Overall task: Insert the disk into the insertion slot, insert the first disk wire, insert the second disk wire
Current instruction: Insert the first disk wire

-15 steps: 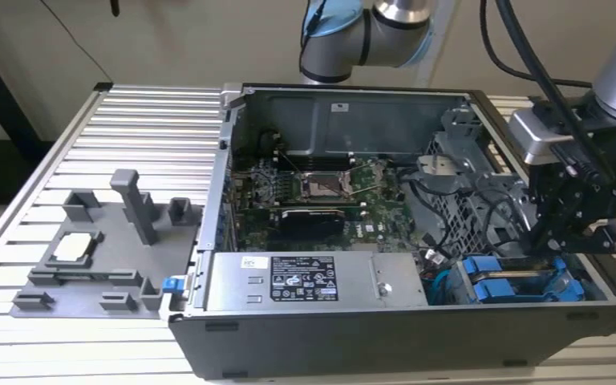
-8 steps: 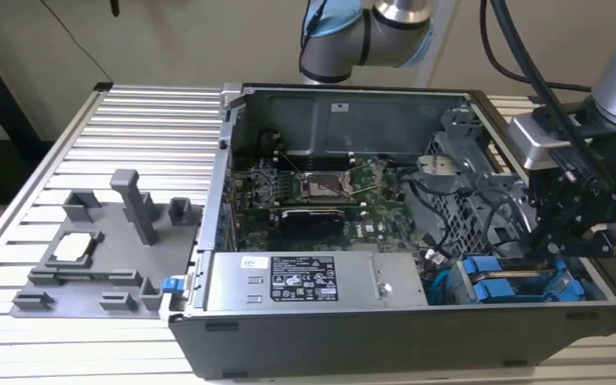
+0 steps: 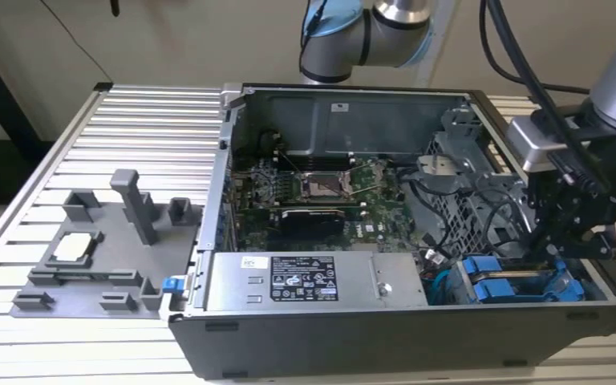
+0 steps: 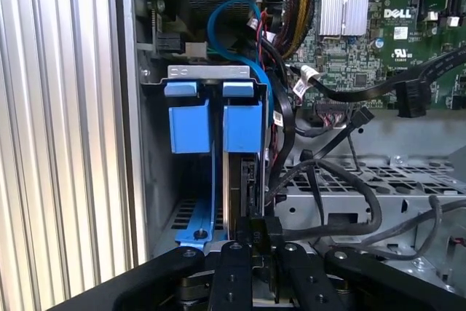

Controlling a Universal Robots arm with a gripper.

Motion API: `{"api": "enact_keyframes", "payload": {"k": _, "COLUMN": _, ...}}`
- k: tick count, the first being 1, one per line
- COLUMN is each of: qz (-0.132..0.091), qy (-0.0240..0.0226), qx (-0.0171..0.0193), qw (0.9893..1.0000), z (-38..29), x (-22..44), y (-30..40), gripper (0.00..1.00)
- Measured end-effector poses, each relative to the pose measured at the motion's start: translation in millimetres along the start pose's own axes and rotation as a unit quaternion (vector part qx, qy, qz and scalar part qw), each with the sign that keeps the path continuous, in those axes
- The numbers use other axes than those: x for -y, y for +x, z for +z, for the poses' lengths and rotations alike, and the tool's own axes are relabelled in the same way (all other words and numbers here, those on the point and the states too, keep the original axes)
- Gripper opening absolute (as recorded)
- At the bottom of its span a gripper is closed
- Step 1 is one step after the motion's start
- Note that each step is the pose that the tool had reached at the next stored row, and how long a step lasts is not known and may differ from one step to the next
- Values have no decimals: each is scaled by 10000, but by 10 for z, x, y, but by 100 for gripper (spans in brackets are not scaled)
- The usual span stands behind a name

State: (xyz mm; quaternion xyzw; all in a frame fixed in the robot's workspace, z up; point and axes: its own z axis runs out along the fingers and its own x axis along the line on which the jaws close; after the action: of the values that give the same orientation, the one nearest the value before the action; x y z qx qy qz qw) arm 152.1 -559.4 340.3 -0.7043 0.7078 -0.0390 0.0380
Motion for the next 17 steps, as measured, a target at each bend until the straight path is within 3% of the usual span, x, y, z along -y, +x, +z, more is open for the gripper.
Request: {"api": "enact_keyframes", "payload": {"k": 17, "qz": 15, "qy": 0, "qx": -2, "qw": 10000, "z": 69, "x": -1, "y": 0, "gripper": 19}}
